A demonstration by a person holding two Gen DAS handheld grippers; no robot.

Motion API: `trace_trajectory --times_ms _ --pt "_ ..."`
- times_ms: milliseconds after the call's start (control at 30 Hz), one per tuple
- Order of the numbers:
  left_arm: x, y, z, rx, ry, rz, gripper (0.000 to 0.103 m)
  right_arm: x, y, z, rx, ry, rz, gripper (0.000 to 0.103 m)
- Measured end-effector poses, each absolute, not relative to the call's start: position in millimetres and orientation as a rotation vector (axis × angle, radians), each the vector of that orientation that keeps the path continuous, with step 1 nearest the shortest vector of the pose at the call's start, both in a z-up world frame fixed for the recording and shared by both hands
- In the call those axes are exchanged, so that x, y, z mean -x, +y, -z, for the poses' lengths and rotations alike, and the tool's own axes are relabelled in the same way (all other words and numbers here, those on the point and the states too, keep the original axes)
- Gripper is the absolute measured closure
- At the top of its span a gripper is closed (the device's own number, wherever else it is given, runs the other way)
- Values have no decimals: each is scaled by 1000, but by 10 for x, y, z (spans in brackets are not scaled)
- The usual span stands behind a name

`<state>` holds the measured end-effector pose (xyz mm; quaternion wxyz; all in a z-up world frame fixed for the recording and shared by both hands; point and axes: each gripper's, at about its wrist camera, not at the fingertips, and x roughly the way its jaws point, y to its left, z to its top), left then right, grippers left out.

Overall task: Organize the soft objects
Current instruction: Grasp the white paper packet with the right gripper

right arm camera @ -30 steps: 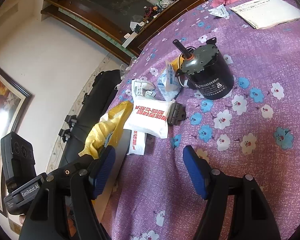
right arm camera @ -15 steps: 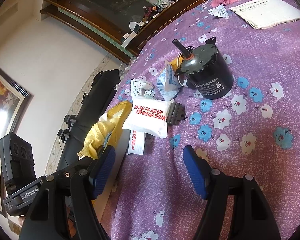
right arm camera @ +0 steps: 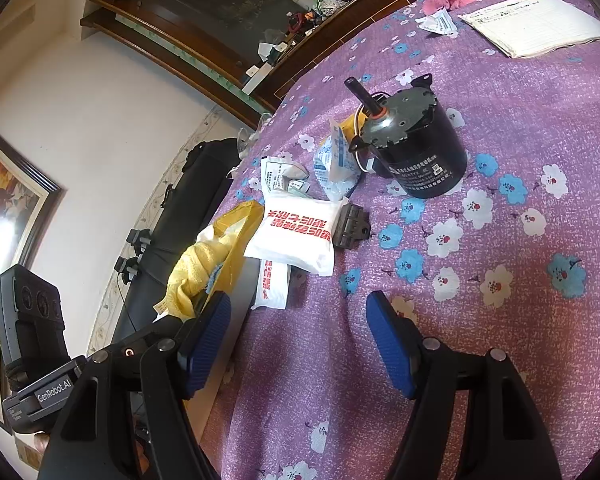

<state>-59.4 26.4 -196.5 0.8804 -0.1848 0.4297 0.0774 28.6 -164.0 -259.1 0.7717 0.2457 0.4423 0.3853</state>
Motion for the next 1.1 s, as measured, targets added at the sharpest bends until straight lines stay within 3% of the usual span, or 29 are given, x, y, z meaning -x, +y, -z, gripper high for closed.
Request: trace_trajectory --times_ms 367,633,933,1000,1100 --pt "595 289 1936 391 892 -144 32 -300 -1656 2534 -529 952 -824 34" --pt "626 374 1866 426 852 -151 32 -570 -1176 2264 -370 954 -819 33" --pt "696 430 1892 437 853 -159 32 -770 -665 2470 -202 1015 -757 34" --pt "703 434 1901 439 855 -160 32 -761 -659 2483 -180 1002 -744 38" --pt "705 423 1908 435 859 -159 32 -796 -690 2524 -201 1017 -758 54"
